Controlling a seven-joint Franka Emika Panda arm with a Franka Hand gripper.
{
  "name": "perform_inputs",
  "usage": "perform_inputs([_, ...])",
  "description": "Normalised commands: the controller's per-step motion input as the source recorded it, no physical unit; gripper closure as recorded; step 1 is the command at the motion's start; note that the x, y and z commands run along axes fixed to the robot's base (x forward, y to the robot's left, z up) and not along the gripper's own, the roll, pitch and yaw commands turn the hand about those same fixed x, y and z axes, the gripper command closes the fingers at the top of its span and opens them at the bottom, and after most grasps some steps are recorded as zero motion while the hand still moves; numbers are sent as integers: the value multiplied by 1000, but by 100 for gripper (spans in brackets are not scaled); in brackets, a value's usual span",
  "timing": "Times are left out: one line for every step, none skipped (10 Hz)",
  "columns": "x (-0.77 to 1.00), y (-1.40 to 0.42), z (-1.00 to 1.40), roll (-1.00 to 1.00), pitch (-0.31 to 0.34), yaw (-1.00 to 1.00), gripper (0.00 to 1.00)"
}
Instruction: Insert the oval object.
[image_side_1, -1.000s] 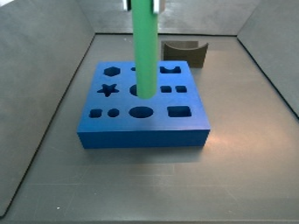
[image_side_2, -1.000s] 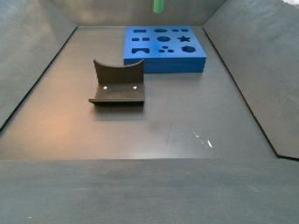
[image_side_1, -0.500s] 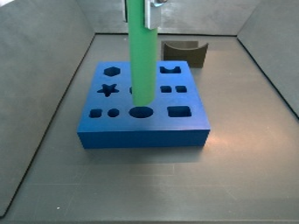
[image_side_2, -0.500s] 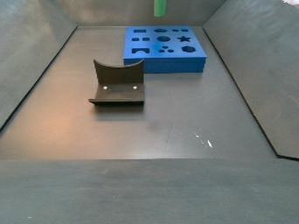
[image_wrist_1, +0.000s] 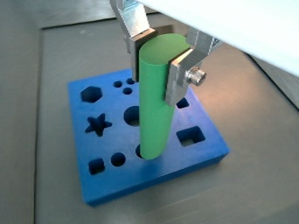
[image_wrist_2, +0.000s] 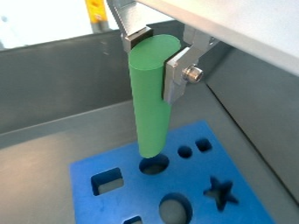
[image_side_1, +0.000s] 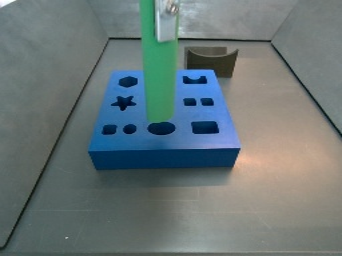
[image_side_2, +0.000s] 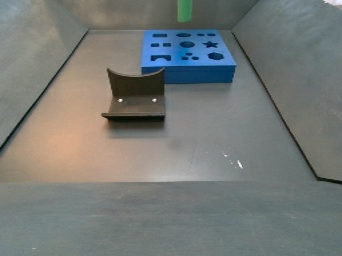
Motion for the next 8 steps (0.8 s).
perform_inputs([0,0,-254,273,97,-789,100])
perform_inputs([0,0,-149,231,49,-797,100])
perform_inputs([86,-89,-134,53,20,-814,100])
perform_inputs([71,-89,-157,47,34,-814,100])
perform_inputs([40,-57,-189,61,43,-823,100])
perform_inputs([63,-17,-223,26,47,-617,100])
perform_inputs([0,0,-240,0,10,-334,100])
perform_inputs([0,49,-177,3,10,-277,100])
